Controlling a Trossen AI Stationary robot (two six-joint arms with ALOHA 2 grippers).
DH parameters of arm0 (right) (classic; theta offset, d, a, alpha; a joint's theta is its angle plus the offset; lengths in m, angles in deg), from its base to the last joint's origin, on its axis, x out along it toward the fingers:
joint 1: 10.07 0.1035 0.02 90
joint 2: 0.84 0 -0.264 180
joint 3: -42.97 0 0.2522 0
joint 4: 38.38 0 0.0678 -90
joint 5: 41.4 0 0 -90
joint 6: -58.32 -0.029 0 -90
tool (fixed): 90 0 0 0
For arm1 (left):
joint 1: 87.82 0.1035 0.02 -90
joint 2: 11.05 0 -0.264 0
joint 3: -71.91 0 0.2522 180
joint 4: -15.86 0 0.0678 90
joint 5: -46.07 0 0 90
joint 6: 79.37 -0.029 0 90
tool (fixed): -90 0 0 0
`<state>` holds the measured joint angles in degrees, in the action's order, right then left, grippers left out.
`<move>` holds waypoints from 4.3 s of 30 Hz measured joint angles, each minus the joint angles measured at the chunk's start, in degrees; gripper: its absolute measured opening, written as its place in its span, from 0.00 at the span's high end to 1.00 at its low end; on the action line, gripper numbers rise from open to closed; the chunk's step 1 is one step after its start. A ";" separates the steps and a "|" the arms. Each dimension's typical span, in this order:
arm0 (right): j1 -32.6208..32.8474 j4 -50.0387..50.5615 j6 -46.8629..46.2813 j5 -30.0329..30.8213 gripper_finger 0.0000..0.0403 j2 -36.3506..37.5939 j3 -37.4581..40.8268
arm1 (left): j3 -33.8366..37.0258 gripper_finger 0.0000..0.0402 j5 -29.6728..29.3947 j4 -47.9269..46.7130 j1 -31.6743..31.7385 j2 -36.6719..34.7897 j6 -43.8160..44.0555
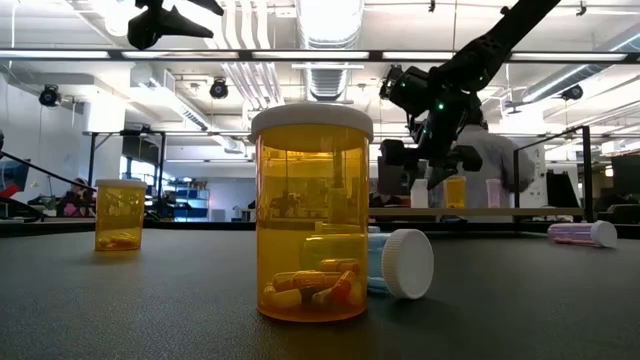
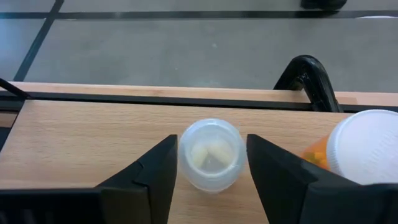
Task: Pick and place medicine bottles onto shelf by color
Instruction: Put the top white pill bottle on the shelf, then put the top blue pill bottle on the shelf
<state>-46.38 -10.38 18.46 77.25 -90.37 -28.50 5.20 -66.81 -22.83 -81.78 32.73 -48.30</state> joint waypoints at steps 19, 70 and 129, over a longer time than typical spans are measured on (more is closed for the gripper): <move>3.11 8.41 6.82 -10.60 0.50 18.64 -3.19 | 0.00 0.53 0.03 0.02 -0.02 -0.30 0.00; 41.83 -24.46 25.33 -22.74 0.45 -1.35 8.59 | 0.00 0.53 9.38 -2.29 -0.02 -0.82 -3.46; 41.79 -10.93 23.38 -11.34 0.73 6.39 8.66 | 0.02 0.53 9.03 -0.64 -0.02 1.31 -2.94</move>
<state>-4.59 -21.32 41.84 65.91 -83.98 -19.84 5.22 -57.77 -23.47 -81.80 34.04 -51.23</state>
